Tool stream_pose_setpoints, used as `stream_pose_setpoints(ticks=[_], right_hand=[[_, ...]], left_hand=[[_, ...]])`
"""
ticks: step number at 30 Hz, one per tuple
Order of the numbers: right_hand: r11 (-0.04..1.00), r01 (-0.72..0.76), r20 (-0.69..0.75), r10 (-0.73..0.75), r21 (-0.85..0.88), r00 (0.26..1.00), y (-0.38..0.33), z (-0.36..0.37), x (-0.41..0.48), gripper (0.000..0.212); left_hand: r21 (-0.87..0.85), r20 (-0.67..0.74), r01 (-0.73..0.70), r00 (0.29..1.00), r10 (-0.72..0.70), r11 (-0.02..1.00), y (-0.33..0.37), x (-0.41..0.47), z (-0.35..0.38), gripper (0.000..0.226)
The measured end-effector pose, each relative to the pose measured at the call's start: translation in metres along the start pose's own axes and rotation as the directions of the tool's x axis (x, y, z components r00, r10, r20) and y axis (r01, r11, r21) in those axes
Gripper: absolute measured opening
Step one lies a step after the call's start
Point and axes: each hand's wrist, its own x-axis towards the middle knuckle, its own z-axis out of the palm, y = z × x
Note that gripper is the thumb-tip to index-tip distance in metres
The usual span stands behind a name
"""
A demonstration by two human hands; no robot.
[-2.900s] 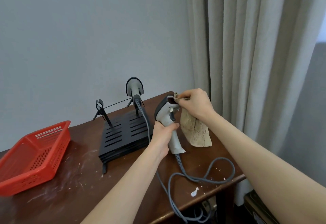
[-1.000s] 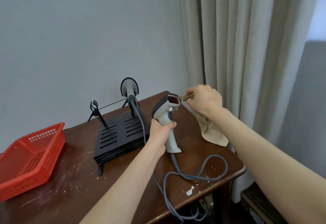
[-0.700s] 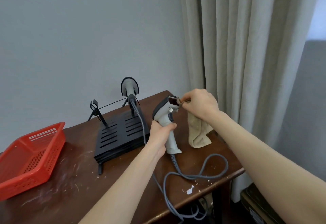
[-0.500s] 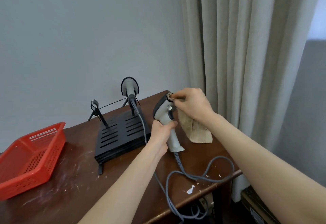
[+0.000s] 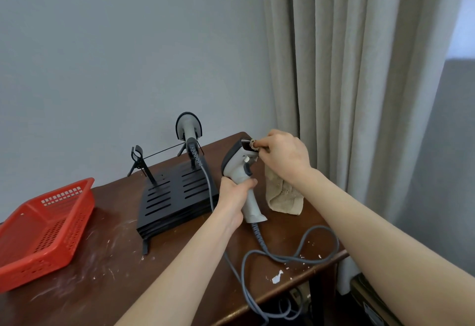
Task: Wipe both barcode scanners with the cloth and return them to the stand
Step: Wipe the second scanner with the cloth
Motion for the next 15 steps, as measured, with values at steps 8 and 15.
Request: stream_pose_setpoints(ticks=[8, 15], right_hand=[[0.982, -0.164, 0.041, 0.168, -0.089, 0.985, 0.011, -0.01, 0.006, 0.021], [0.943, -0.025, -0.009, 0.03, 0.332, 1.0, -0.001, -0.003, -0.003, 0.026]], left_hand=[[0.025, -0.01, -0.062, 0.998, 0.062, 0.998, 0.003, 0.003, -0.003, 0.05], [0.016, 0.003, -0.044, 0.999, 0.044, 0.999, 0.0, 0.004, -0.001, 0.046]])
